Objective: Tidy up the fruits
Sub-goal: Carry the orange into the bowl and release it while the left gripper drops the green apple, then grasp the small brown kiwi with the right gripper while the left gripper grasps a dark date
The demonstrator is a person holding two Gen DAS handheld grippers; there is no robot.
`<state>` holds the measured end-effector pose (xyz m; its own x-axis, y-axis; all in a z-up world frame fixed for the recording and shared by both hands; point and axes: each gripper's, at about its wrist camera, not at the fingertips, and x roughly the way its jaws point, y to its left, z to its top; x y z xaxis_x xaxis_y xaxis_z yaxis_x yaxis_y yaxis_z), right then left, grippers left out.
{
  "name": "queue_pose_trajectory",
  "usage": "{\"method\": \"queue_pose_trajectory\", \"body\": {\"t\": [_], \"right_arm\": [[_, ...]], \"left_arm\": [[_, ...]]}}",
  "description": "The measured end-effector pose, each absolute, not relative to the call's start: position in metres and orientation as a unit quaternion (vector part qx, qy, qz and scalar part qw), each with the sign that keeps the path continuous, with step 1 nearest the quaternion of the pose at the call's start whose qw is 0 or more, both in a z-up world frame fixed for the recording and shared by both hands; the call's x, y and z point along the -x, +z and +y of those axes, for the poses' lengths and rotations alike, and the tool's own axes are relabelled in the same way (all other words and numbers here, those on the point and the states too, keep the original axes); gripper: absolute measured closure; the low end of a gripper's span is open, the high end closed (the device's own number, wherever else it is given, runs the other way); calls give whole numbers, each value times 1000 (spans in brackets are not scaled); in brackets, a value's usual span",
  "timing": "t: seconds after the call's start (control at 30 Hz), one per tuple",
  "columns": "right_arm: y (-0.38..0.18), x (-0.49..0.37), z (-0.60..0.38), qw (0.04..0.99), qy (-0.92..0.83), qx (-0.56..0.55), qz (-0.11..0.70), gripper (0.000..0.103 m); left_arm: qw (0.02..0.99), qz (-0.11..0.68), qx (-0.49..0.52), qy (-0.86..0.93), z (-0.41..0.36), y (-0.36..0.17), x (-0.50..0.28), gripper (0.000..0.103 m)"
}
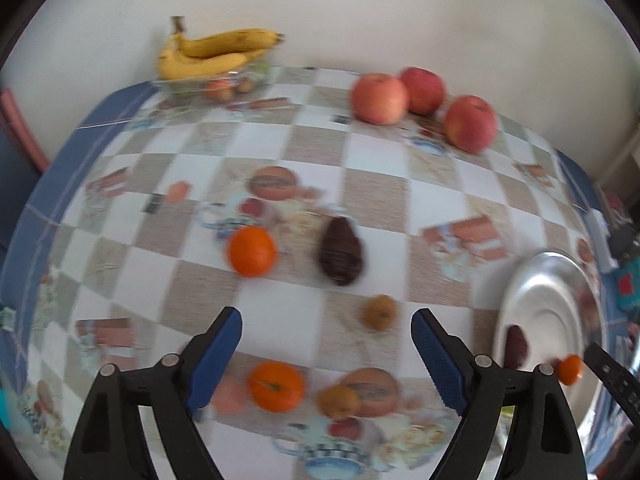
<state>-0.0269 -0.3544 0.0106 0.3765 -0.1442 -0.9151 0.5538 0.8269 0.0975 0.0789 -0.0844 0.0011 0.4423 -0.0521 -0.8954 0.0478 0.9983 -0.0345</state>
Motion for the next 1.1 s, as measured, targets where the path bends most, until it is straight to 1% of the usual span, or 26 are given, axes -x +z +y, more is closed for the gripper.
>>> {"method": "queue_pose_trajectory", "body": {"t": [0.03, 0.13, 0.3, 0.6, 0.67, 0.7, 0.83, 1.1], "right_arm": [[11, 26, -352, 806, -215, -196, 515, 26], [12, 24, -345, 809, -207, -186, 518, 26], [15, 18, -329, 816, -183, -177, 519, 26], [15, 6, -290, 827, -131, -150, 526, 26], [15, 4, -284, 829, -125, -145, 526, 18], [15, 4, -281, 831, -123, -142, 524, 12], [16, 1, -267, 841, -109, -129, 514, 12], [15, -8, -237, 850, -70, -123, 508, 12]], "left_arm": [[851, 526, -1, -15, -78, 2, -80, 12], [853, 521, 2, 29, -54, 5, -83, 1], [855, 514, 19, 70, -21, 11, -86, 0], [850, 512, 23, 120, 15, 11, -89, 0], [852, 509, 25, 123, 20, 13, -88, 0], [853, 507, 26, 124, 22, 13, -88, 0], [856, 501, 31, 123, 29, 17, -88, 0], [849, 516, 43, 106, 39, 12, -89, 0]]}}
